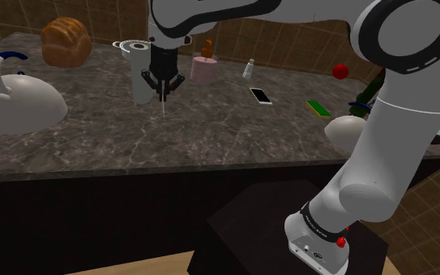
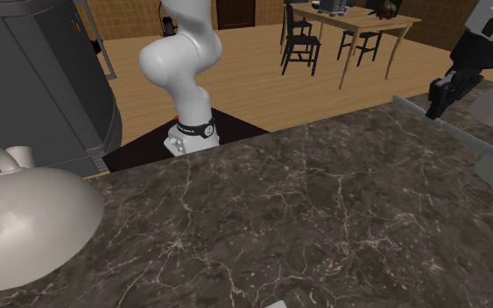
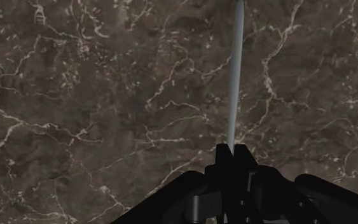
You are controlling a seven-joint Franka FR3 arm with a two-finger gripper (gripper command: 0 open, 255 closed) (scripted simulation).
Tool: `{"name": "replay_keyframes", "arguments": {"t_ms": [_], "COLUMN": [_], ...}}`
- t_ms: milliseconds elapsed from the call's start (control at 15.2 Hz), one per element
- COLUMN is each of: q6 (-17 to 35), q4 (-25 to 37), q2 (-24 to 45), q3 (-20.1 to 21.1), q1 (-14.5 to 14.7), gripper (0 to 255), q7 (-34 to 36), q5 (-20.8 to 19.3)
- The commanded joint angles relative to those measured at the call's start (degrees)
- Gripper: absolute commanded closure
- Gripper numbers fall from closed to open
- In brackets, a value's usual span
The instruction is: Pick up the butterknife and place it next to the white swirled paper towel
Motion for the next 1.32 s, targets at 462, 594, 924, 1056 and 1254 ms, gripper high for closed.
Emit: {"name": "replay_keyframes", "arguments": {"t_ms": [462,594,924,1056,1254], "q6": [6.25,7.59,8.0,8.0,8.0], "q4": [-4.17,-4.92,-5.14,-5.14,-5.14], "q2": [2.14,2.74,2.94,2.94,2.94], "q3": [-0.28,-0.36,-0.39,-0.39,-0.39], "q1": [0.1,0.15,0.17,0.17,0.17], "gripper": [255,255,255,255,0], "q7": [0.23,0.32,0.35,0.35,0.35], "q5": [-0.71,-0.91,-0.97,-0.97,-0.97]}}
